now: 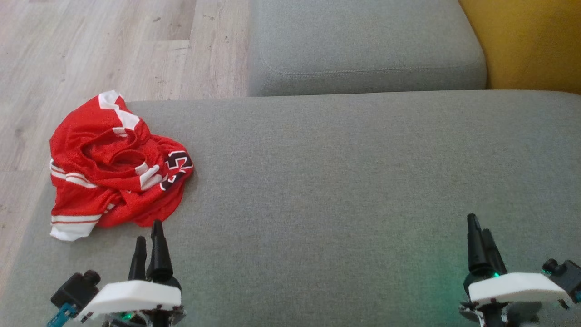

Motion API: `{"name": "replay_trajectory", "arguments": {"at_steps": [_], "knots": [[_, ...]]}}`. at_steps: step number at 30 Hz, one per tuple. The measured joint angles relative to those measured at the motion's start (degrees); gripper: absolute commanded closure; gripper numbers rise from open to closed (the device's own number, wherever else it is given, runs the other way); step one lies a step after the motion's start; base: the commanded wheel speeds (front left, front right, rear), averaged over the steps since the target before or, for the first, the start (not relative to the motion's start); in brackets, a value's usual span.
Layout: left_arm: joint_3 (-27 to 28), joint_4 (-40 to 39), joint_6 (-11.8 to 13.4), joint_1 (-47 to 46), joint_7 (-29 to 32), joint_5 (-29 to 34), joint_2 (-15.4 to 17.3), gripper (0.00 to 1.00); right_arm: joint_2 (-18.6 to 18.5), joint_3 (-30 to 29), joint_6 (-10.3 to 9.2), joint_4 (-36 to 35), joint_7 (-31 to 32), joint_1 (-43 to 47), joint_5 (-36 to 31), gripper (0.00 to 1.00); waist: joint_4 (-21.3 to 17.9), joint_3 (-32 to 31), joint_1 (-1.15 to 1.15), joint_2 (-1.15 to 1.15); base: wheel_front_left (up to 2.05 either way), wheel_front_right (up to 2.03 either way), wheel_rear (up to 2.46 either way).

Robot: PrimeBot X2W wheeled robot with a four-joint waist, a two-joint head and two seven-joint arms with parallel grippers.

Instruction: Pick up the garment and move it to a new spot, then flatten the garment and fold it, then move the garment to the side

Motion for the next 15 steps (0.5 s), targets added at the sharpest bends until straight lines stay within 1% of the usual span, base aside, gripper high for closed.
{"name": "replay_trajectory", "arguments": {"at_steps": [15], "knots": [[-1.86, -0.76, 1.05, 1.03, -2.53, 9.89, 0.02, 0.00, 0.00, 1.66, 0.00, -0.91, -2.35, 1.02, -10.59, 0.00, 0.18, -1.03, 0.00, 0.00, 0.00, 0.00, 0.00]]}}
